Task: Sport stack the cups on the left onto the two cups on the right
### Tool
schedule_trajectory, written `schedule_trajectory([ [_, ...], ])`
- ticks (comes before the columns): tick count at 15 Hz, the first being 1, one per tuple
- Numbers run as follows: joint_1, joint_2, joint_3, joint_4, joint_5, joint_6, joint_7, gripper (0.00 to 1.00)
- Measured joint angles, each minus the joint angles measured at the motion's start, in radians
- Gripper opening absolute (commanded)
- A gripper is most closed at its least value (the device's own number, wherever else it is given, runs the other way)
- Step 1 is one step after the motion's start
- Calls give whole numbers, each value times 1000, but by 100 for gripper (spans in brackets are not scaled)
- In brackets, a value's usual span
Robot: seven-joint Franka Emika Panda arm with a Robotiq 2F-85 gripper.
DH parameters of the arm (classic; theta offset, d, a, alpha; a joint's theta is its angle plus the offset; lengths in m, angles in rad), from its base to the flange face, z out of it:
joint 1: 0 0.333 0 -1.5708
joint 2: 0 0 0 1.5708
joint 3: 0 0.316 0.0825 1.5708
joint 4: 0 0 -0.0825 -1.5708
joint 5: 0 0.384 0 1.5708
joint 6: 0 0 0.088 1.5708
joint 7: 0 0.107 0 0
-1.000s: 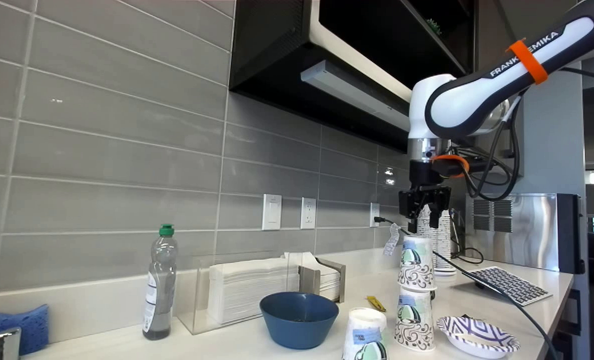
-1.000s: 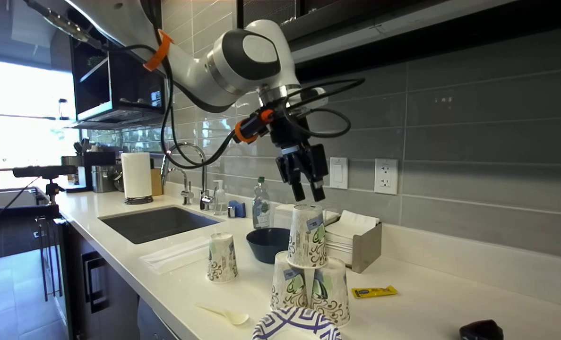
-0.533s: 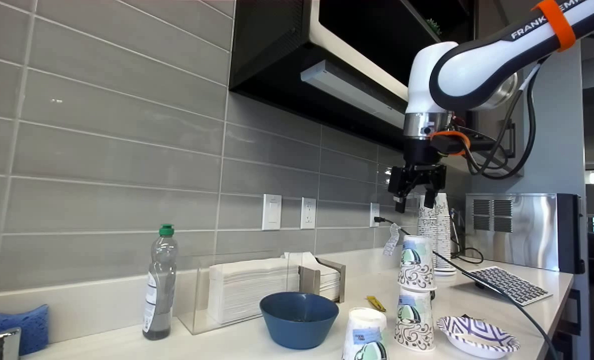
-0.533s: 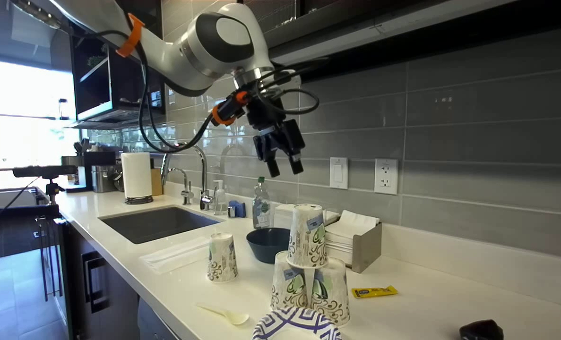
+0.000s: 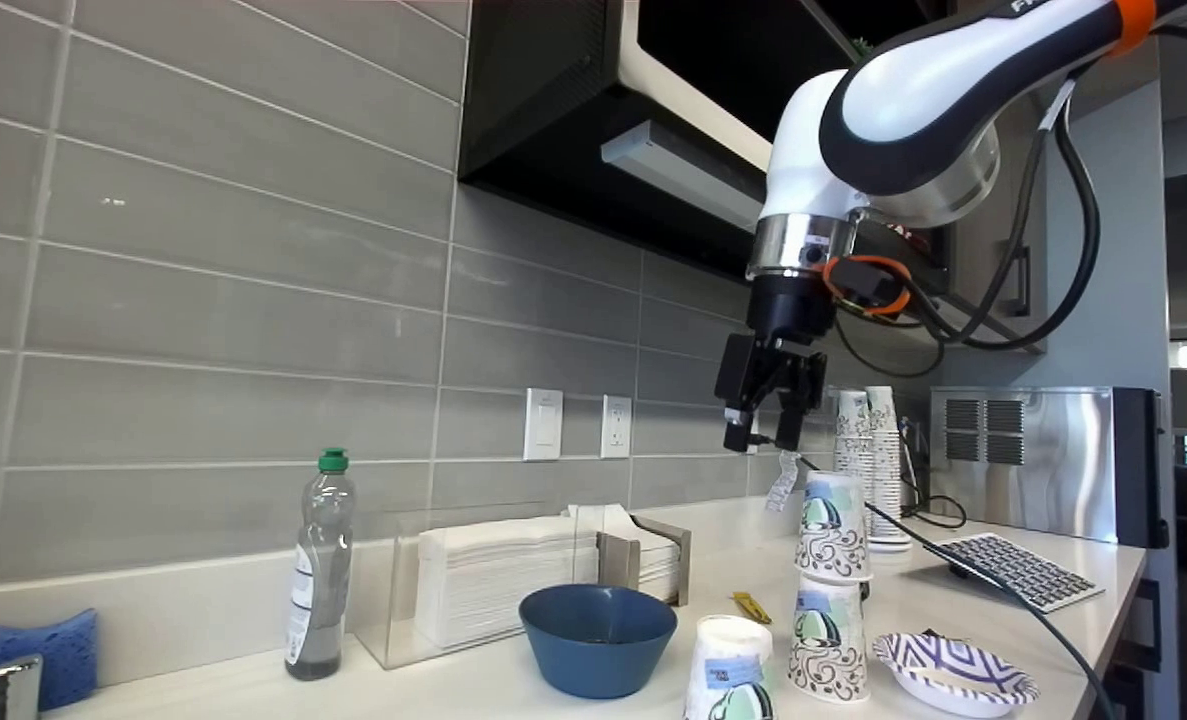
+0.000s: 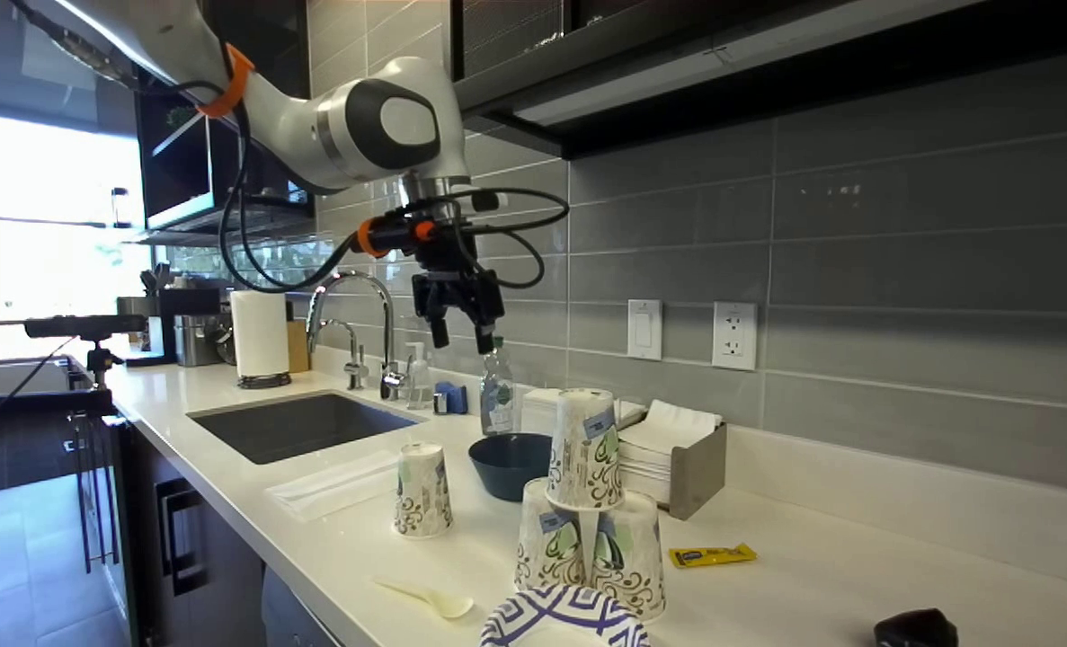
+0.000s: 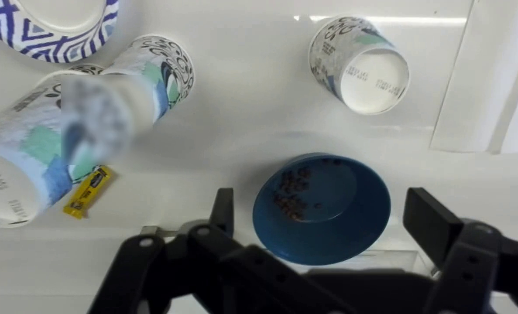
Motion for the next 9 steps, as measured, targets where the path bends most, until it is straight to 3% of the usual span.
schedule_trajectory([
  [9,9,52,7,-5,4,4,-33,100],
])
